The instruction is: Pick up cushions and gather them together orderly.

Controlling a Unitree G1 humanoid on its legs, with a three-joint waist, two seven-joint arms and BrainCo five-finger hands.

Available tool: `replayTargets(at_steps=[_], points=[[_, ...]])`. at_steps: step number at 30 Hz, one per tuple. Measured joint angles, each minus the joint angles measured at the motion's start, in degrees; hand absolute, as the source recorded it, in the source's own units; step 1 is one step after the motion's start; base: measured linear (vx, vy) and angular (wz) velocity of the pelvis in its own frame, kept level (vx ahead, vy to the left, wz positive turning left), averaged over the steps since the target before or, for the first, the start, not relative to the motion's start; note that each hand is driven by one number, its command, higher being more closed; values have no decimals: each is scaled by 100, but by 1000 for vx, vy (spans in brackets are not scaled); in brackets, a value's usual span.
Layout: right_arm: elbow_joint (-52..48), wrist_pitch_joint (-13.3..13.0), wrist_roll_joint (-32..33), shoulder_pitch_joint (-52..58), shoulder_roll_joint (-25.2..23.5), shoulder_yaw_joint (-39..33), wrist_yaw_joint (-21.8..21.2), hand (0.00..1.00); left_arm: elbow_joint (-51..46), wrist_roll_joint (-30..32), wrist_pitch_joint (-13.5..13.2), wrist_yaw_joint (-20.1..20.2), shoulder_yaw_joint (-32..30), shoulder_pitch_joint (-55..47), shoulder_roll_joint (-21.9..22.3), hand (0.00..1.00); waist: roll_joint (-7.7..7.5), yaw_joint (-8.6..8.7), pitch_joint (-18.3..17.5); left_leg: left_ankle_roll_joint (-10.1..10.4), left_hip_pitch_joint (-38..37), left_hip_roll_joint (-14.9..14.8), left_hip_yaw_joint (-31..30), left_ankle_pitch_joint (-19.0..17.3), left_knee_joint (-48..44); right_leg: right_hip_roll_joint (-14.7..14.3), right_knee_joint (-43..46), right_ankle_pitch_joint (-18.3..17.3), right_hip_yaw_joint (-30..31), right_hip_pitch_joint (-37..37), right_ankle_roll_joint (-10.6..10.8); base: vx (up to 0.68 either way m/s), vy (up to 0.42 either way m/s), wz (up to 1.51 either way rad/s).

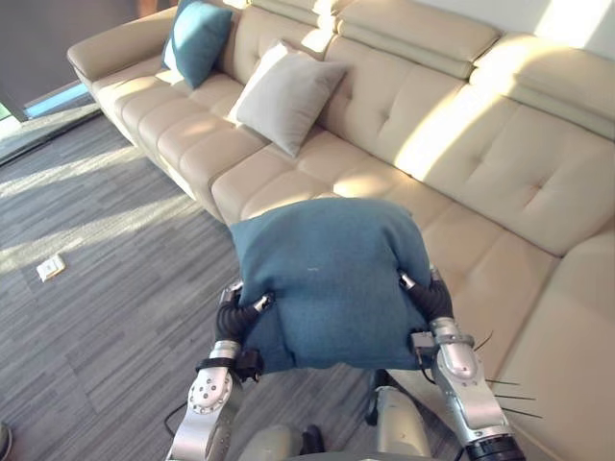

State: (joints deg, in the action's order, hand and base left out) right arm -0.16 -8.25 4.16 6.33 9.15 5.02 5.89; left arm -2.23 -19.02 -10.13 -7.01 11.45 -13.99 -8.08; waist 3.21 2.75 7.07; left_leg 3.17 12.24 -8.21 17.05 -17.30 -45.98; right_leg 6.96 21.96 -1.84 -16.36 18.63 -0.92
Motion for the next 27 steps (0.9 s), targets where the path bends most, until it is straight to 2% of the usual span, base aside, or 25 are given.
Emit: replayTargets(at_steps=[1, 3, 4, 6, 8, 9, 10, 11, 12, 13, 16, 17, 18, 19, 20, 22, 24, 25, 27], points=[[-301, 9, 35, 148, 36, -24, 15, 100, 26, -2, 62, 42, 20, -11, 61, 100, -43, -13, 18, -113, 256, -201, 75, 734, -716, -37, -216, -13, 87, -278, -20, 564, -102, -49], [-765, -6, 44, 332, 33, -118, 24, 100, 18, -2, 70, 80, 141, -24, 62, 100, -76, -39, 20, -275, 515, -363, 102, 502, -1021, -43, -625, -12, 314, -688, -18, 422, -39, -60], [-925, -29, 40, 318, 32, -139, 29, 100, 13, 0, 71, 87, 175, -12, 78, 100, -87, -49, 27, -350, 641, -434, 73, 345, -848, -42, -780, -12, 522, -828, -18, 275, 40, -75], [-1081, -36, 33, 315, 16, -150, 29, 100, -41, 5, 70, 91, 151, 11, 120, 100, -129, -153, 51, -308, 810, -487, -81, 186, -32, -8, -866, -17, 963, -948, -11, 314, 150, -99], [-1107, -40, 31, 315, 12, -162, 28, 100, -100, 11, 67, 92, 151, -7, 137, 100, -134, -252, 55, -157, 785, -363, -439, 281, 952, 35, -828, -101, 1266, -985, 134, 207, 270, -98], [-1121, -40, 31, 331, 21, -162, 25, 100, -171, 13, 64, 95, 150, -70, 158, 100, -23, -319, 30, 151, 549, -311, -937, 616, 2133, -29, -705, -288, 1504, -962, 446, 138, 296, -119], [-1127, -42, 30, 323, 38, -168, 19, 100, -190, 18, 25, 96, 147, -134, 211, 100, 147, -375, 27, 393, 448, -402, -1239, 1339, 2503, -195, -592, -452, 1688, -913, 704, 137, 392, -117], [-1017, -20, 23, 354, -107, -166, 16, 100, -125, 23, 40, 83, 119, -122, 185, 100, 44, -334, 75, 363, 391, -342, -1131, 1099, 2299, -93, -522, -493, 1864, -920, 757, 111, 348, -94], [-1056, -27, 23, 505, -281, -167, 16, 100, -177, 70, 34, 83, 116, -157, 159, 100, -121, -339, 37, 311, 362, -218, -921, 890, 2193, 40, -533, -500, 1984, -866, 793, 133, 374, -74], [-1052, -27, 21, 524, -355, -163, 11, 100, -187, 72, 25, 83, 87, -190, 145, 100, -198, -352, 30, 218, 346, -208, -712, 772, 2057, 103, -556, -492, 2188, -824, 890, 119, 268, -90], [-1029, -28, -21, 494, -399, 21, -37, 100, -233, 70, 23, 83, 18, -483, 126, 100, -280, -354, 6, 86, 140, -306, 67, 368, 1692, 114, -761, -286, 2829, -720, 1120, 98, 286, -133], [-942, -35, -23, 459, -396, 54, -74, 100, -228, 72, 24, 84, -46, -519, 115, 100, -304, -329, -11, 75, 60, -368, 319, 238, 1620, 104, -866, -129, 2898, -633, 1129, 56, 230, -142], [-864, -35, -22, 416, -394, 54, -80, 100, -228, 72, 23, 85, -73, -508, 112, 100, -307, -323, -12, 67, 23, -400, 421, 196, 1626, 101, -911, -46, 2810, -592, 1092, 32, 164, -134], [-559, -40, -22, 237, -396, 56, -91, 100, -224, 82, 23, 85, -139, -491, 107, 100, -338, -324, -27, 62, -94, -480, 731, 177, 1723, 136, -877, 110, 2417, -422, 893, 18, 106, -138], [-218, -39, -22, 9, -399, 60, -100, 100, -213, 127, 23, 84, -215, -490, 108, 100, -370, -306, -30, 60, -253, -551, 1064, 186, 1827, 243, -705, 233, 1628, -220, 667, 23, 80, -136], [176, -39, -22, -212, -391, 60, -112, 100, -102, 166, 24, 81, -262, -455, 113, 100, -357, -252, -27, 54, -438, -473, 1078, 192, 1914, 404, -573, 328, 909, -84, 495, 41, 12, -104], [369, -38, -20, -260, -359, 57, -112, 100, 2, 199, 26, 78, -261, -368, 110, 100, -325, -141, -36, 83, -519, -399, 1012, 236, 2119, 409, -581, 382, 787, -89, 467, 52, -37, -47], [387, -36, -21, -236, -302, 56, -111, 100, 22, 232, 28, 71, -259, -297, 125, 100, -319, -38, -36, 110, -525, -376, 963, 280, 2200, 375, -688, 424, 787, -111, 517, 49, -40, -15], [387, -34, -19, -166, -196, 48, -112, 100, 80, 305, 28, 81, -231, -252, 132, 100, -269, -25, -14, 167, -630, -498, 939, 313, 2184, 242, -824, 423, 778, -255, 508, 53, -89, -17]])
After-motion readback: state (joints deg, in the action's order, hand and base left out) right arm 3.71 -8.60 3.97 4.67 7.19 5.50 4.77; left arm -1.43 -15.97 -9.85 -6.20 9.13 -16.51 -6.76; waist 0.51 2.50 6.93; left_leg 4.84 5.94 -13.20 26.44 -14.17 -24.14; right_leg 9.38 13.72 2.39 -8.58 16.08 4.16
